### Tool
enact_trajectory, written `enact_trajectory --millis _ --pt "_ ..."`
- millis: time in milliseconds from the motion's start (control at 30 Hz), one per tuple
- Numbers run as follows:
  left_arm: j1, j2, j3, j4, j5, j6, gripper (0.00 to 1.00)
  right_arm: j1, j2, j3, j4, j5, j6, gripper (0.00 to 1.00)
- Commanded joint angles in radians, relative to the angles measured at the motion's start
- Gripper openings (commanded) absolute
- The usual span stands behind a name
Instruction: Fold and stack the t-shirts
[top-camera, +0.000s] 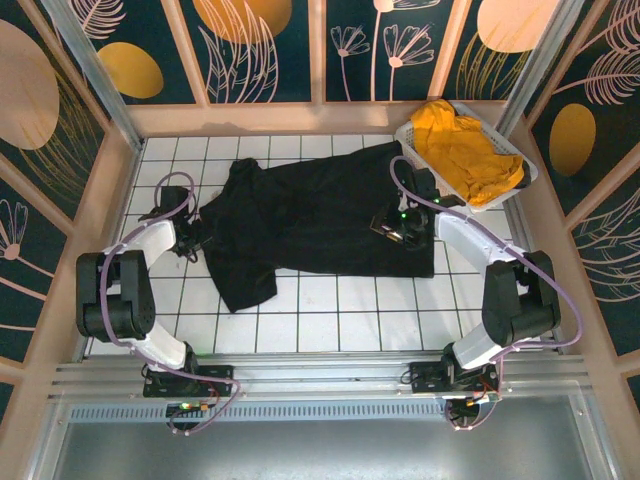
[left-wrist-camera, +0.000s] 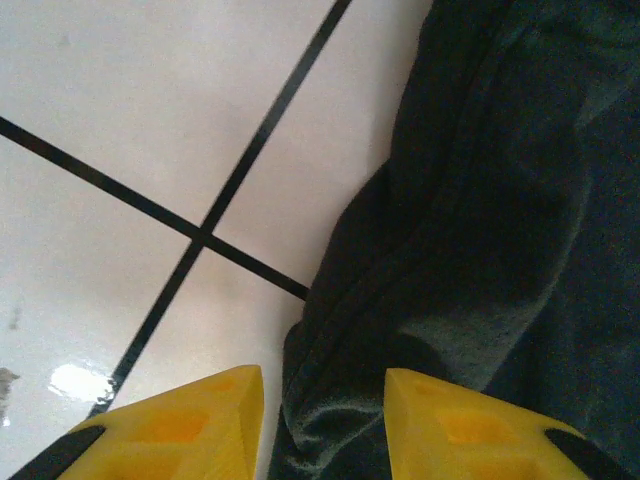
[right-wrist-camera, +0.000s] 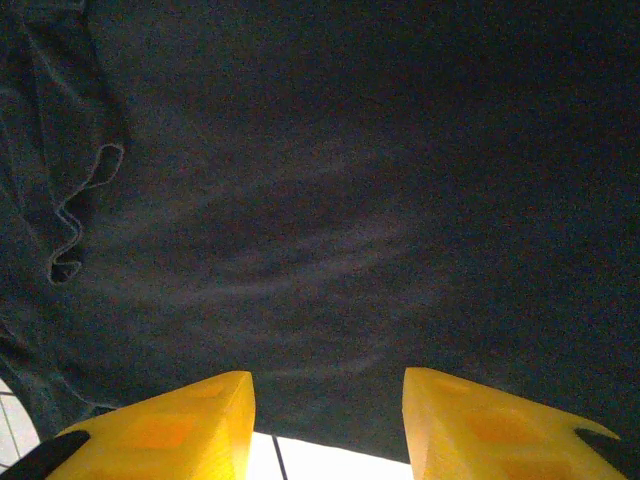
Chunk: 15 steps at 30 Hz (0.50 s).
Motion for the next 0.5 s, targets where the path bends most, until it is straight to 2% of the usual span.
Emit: enact_trajectory --millis 0,233,367,467 --pt "0.0 0.032 -0.026 0.028 0.046 0.018 0.36 -0.002 0.005 0.023 0.0 -0.009 -0.018 0.44" --pt "0.0 0.073 -0.017 0.044 0.031 0.03 0.35 -0.001 0.002 0.022 -0.007 -0.001 -0.012 0.44" --pt "0.0 0.089 -0.015 0.078 0.043 0.03 0.29 0.0 -0.002 0.016 -0.008 0.007 -0.01 0.43" --pt "0.0 0.089 -0.008 0.104 0.053 0.03 0.22 0.0 -0.008 0.01 -0.011 0.019 -0.01 0.43"
